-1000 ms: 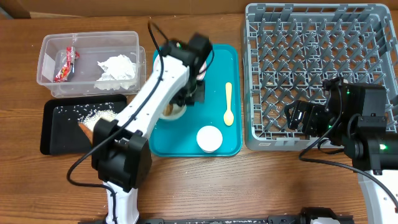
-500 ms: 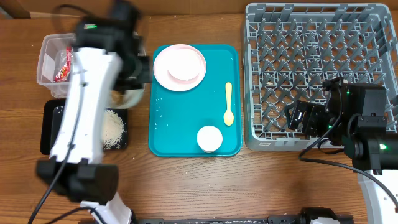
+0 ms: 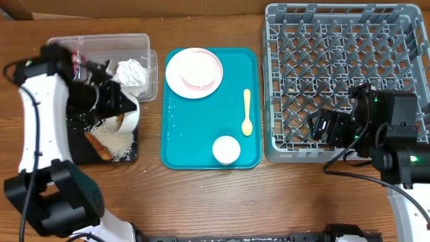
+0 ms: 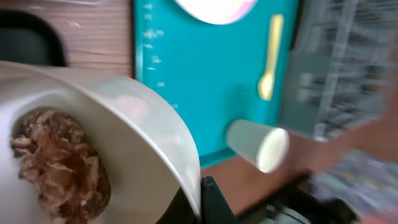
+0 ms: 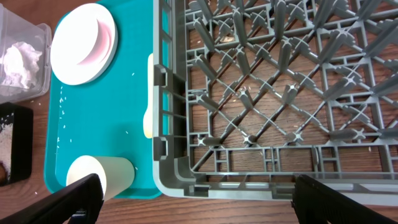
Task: Sort waste into correct bins and load items into the dishwasher
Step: 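Lift mushroom bowl with left gripper and tip mushrooms onto black tray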
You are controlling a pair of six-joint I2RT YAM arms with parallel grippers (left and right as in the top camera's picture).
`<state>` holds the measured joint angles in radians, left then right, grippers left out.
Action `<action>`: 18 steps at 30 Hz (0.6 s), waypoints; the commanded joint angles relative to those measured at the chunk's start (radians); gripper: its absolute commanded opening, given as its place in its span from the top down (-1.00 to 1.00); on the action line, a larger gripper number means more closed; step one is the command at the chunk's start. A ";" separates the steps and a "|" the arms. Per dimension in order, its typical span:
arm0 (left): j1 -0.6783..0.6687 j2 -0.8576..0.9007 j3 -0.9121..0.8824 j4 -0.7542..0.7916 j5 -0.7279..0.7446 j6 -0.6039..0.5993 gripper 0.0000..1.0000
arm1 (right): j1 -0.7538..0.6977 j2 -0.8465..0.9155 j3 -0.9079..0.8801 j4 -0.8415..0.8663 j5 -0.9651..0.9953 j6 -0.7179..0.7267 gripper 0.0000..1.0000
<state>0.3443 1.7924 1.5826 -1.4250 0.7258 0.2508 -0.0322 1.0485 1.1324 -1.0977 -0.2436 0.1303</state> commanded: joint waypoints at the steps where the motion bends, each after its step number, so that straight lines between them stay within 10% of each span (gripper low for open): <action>1: 0.090 0.002 -0.089 0.001 0.306 0.228 0.91 | 0.004 -0.005 -0.001 0.003 0.006 -0.004 -1.00; 18: 0.440 0.092 -0.330 0.195 0.566 0.396 0.92 | 0.004 -0.005 -0.001 0.000 0.006 -0.004 -1.00</action>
<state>0.7673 1.8305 1.2675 -1.2407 1.1831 0.6098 -0.0319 1.0485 1.1324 -1.1004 -0.2436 0.1303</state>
